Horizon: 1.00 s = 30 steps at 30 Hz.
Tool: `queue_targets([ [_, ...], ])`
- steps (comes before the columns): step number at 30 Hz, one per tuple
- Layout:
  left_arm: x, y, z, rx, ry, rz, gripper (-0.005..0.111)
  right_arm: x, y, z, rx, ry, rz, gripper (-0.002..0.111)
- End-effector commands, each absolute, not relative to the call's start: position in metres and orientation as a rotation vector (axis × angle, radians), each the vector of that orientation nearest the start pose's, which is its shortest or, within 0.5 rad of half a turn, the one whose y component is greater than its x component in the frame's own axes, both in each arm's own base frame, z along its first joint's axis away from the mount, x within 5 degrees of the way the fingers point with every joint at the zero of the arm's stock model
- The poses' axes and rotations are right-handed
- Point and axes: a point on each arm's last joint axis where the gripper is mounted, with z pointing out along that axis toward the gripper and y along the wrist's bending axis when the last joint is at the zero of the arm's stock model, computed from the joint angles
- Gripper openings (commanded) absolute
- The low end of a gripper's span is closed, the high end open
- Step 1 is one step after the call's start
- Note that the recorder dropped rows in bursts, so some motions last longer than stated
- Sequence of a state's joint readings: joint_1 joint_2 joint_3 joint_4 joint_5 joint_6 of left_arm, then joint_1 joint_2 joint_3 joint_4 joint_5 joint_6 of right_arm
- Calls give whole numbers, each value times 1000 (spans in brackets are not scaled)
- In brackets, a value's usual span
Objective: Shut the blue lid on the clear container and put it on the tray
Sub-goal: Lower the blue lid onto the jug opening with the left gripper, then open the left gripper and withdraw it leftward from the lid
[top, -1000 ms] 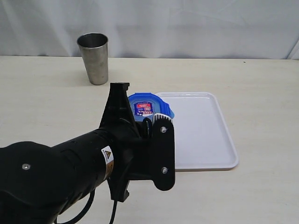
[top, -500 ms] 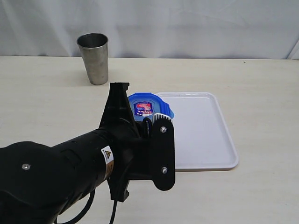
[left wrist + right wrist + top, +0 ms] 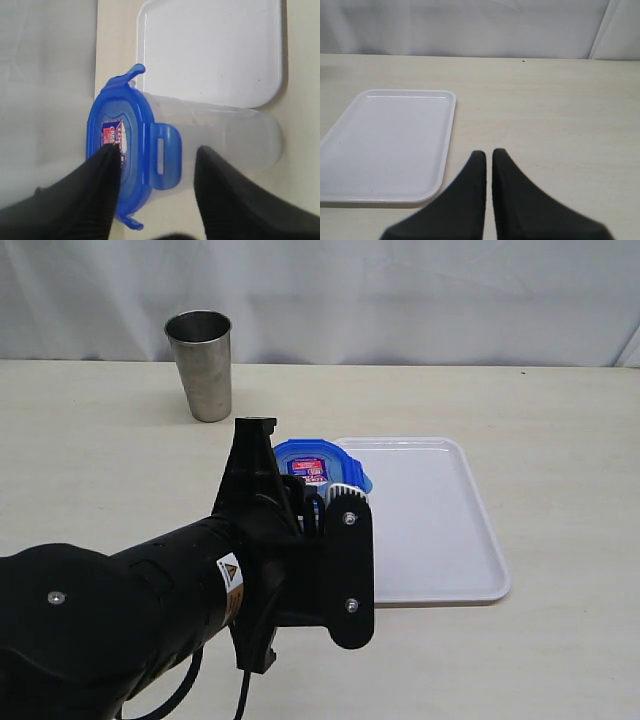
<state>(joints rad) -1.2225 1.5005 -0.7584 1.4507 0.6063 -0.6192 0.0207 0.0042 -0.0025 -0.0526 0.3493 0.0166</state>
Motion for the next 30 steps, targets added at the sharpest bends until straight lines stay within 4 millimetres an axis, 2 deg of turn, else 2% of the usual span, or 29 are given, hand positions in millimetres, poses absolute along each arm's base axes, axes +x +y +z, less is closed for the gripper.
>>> queue_targets([
  [1,144,-251,221,1679,1423,450,53,53,-1,182,-40,1827,-39,5],
  [5,144,-250,220,1669,1463,434,58,53,-1,182,-40,1827,-39,5],
  [12,133,-250,220,1657,1492,474,58,53,-1,182,-40,1827,-39,5],
  [18,132,-247,226,1618,1509,485,58,53,-1,182,-40,1827,-39,5],
  [24,129,-237,250,1511,1523,403,58,53,-1,182,-40,1827,-39,5],
  [27,127,-229,266,1404,1538,337,58,53,-1,182,-40,1827,-39,5],
  [30,125,-221,281,1338,1532,291,48,53,-1,182,-40,1827,-39,5],
])
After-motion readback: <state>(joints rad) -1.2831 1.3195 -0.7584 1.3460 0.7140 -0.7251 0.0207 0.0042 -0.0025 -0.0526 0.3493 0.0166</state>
